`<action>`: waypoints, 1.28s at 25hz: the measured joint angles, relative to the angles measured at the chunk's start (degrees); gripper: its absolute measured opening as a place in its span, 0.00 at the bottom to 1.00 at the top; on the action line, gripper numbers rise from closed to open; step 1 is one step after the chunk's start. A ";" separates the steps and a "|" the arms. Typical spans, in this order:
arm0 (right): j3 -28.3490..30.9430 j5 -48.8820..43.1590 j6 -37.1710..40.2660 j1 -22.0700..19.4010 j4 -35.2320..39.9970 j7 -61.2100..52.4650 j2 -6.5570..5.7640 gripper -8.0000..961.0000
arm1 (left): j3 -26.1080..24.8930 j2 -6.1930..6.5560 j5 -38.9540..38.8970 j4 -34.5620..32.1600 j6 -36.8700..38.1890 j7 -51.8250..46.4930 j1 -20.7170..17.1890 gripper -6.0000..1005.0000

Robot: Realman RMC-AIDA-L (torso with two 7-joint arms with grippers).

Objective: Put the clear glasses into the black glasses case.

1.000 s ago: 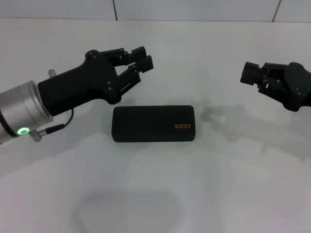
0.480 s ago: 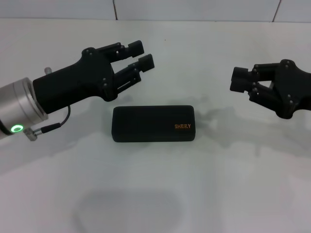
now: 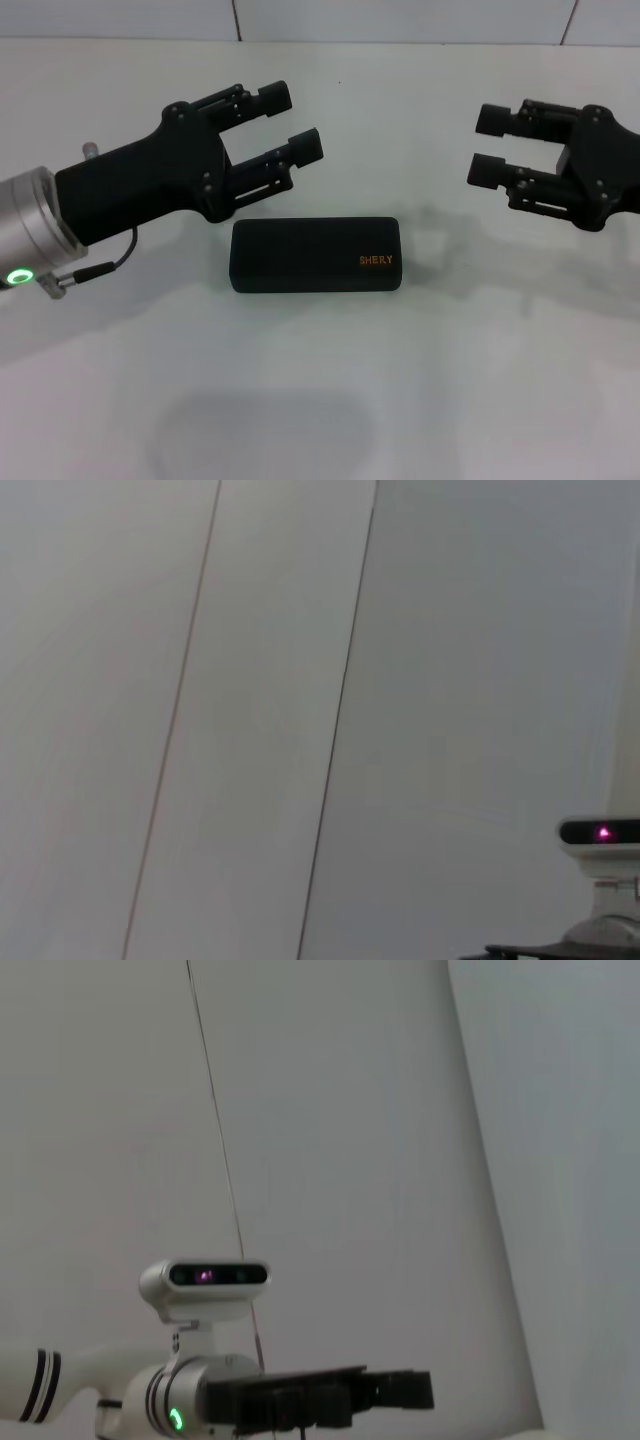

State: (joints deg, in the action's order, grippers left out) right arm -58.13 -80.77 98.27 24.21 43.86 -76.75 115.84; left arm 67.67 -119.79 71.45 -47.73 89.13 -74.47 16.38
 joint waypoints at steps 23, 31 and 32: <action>-0.41 0.70 4.56 -0.75 -0.08 4.03 -0.14 0.88 | 0.25 0.17 -0.09 -0.10 5.42 1.71 -3.35 0.66; 0.05 0.01 5.87 -2.11 0.88 8.52 -0.61 0.88 | 0.28 0.31 2.98 -5.23 7.82 2.81 -7.82 0.66; 0.09 -0.30 5.87 -2.70 1.86 8.80 -0.66 0.88 | 0.29 0.31 4.18 -7.30 7.87 2.54 -8.81 0.66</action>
State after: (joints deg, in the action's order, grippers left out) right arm -58.05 -81.07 104.14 21.51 45.72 -67.95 115.18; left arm 67.96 -119.48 75.63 -55.03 97.01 -71.94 7.57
